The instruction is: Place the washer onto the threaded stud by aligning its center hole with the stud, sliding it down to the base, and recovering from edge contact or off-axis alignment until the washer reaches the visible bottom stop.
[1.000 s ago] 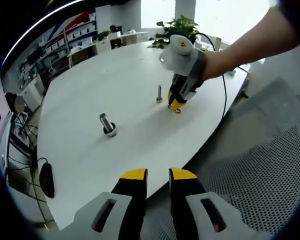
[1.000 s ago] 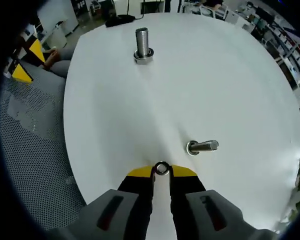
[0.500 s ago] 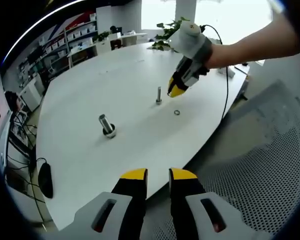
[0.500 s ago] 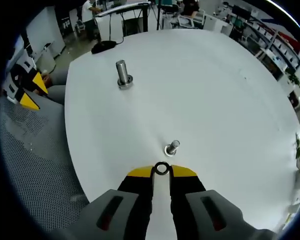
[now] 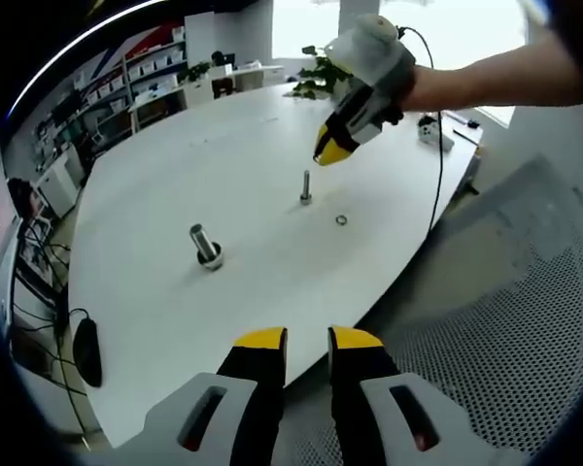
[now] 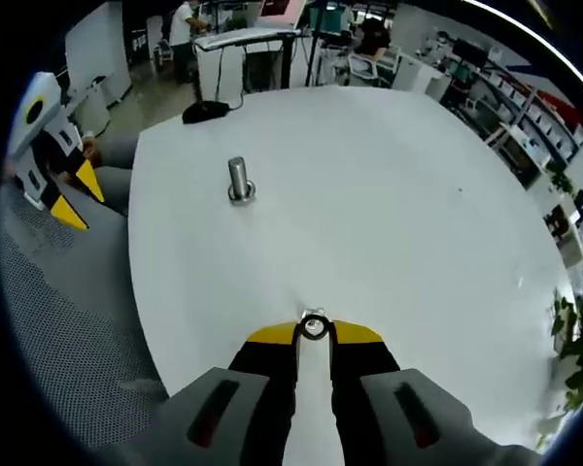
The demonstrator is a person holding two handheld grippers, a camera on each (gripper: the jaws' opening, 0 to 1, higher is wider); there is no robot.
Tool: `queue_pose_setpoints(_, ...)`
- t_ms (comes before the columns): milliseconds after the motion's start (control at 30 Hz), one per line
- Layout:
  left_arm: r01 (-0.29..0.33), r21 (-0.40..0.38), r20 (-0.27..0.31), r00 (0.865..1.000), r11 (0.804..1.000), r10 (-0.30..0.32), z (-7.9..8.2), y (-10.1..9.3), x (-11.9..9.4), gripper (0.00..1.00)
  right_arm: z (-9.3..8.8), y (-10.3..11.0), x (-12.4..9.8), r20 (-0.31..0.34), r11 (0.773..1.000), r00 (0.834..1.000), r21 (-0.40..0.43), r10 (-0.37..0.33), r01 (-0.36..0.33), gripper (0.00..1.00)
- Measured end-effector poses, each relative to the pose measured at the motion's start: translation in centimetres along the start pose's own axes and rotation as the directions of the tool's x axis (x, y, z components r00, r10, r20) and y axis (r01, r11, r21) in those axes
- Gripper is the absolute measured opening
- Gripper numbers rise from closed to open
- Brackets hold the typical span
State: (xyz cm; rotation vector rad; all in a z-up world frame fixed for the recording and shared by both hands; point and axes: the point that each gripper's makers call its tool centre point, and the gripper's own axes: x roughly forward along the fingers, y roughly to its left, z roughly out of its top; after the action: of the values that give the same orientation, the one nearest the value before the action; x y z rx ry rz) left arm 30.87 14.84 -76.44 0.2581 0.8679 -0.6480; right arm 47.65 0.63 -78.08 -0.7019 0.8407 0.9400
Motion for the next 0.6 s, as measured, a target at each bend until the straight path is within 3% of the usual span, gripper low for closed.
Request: queue_pose_setpoints(600, 0.001, -0.004, 0.007, 1.000, 1.000, -0.001, 0.1, 0.1, 0.0, 0.15, -0.4, -0.2, 2.6, -0.099, 0.999, 0.995, -0.041, 0.015, -0.020, 0.13)
